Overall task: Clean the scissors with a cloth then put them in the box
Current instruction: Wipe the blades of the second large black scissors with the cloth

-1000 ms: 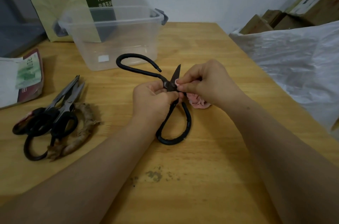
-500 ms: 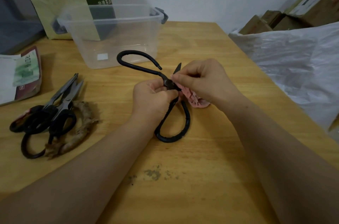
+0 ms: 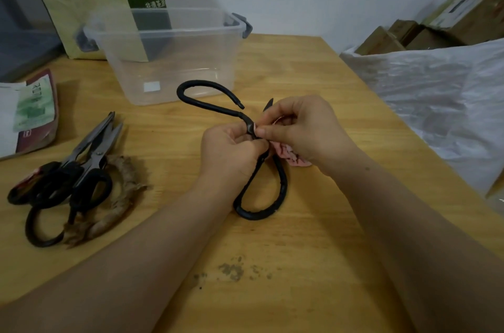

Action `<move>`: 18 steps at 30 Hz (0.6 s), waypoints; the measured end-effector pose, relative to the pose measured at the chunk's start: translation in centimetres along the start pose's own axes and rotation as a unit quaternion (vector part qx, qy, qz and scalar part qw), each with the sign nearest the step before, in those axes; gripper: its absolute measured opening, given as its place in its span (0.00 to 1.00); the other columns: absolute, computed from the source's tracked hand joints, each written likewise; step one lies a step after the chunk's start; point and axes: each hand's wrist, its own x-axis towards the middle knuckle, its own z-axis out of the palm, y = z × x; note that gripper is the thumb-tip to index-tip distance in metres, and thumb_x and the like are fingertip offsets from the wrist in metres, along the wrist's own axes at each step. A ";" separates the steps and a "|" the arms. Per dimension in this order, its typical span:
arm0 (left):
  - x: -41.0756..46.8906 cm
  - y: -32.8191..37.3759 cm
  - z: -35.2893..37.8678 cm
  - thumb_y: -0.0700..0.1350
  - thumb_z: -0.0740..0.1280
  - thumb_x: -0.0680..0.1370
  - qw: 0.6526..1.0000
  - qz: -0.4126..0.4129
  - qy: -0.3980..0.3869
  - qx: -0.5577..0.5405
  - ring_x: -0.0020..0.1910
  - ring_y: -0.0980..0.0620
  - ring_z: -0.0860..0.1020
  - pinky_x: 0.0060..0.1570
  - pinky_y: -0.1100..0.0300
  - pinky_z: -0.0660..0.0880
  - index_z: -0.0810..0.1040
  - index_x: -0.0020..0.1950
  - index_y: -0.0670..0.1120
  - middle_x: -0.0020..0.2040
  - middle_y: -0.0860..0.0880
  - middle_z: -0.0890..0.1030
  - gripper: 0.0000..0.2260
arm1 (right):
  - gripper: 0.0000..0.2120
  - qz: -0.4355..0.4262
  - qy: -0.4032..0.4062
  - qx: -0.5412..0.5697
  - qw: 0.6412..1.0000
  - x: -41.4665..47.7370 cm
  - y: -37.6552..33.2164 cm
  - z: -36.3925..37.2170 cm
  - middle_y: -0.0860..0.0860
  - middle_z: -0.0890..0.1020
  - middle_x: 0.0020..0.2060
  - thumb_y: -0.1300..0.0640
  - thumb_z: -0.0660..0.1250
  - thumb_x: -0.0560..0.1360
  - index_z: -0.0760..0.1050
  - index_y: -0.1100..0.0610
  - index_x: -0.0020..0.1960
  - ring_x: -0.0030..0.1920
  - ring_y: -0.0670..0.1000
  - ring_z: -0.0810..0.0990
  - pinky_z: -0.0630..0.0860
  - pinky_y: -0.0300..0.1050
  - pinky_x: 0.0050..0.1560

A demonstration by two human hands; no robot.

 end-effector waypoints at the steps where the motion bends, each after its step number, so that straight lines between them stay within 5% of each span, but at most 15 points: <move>1: 0.1 0.0 0.0 0.27 0.68 0.72 1.000 0.001 0.002 0.004 0.40 0.47 0.83 0.46 0.58 0.81 0.81 0.42 0.42 0.37 0.45 0.84 0.10 | 0.05 -0.001 0.011 -0.006 1.000 0.1 0.1 0.2 0.52 0.83 0.30 0.56 0.76 0.69 0.81 0.49 0.38 0.35 0.56 0.83 0.82 0.59 0.41; 5: 0.2 -0.1 -0.1 0.29 0.68 0.72 1.000 0.009 0.004 0.026 0.41 0.47 0.84 0.46 0.56 0.80 0.81 0.42 0.42 0.38 0.44 0.84 0.09 | 0.07 -0.002 0.047 -0.039 0.998 0.4 0.2 1.0 0.47 0.77 0.23 0.55 0.74 0.71 0.79 0.49 0.36 0.26 0.47 0.76 0.74 0.45 0.30; 9: 0.1 -0.1 0.0 0.29 0.69 0.72 1.000 0.009 0.003 0.022 0.37 0.53 0.83 0.41 0.61 0.81 0.82 0.41 0.42 0.35 0.48 0.84 0.09 | 0.05 -0.029 0.069 -0.157 0.985 0.2 -0.8 1.7 0.42 0.79 0.40 0.55 0.65 0.77 0.80 0.50 0.46 0.44 0.44 0.76 0.65 0.31 0.33; 14: 0.2 -0.3 -0.1 0.29 0.68 0.72 1.000 0.010 0.007 0.022 0.38 0.52 0.82 0.45 0.57 0.80 0.82 0.40 0.43 0.36 0.46 0.84 0.10 | 0.08 -0.040 0.075 -0.201 0.976 -0.1 -1.4 1.7 0.48 0.82 0.49 0.57 0.62 0.79 0.80 0.54 0.49 0.52 0.48 0.77 0.67 0.38 0.44; 18: 0.1 -0.2 0.0 0.28 0.69 0.71 1.000 0.014 0.005 0.020 0.38 0.52 0.82 0.45 0.58 0.80 0.82 0.42 0.41 0.36 0.46 0.84 0.08 | 0.08 -0.036 0.089 -0.204 0.974 0.1 -1.5 1.8 0.50 0.82 0.49 0.60 0.61 0.79 0.79 0.58 0.48 0.51 0.50 0.78 0.68 0.39 0.42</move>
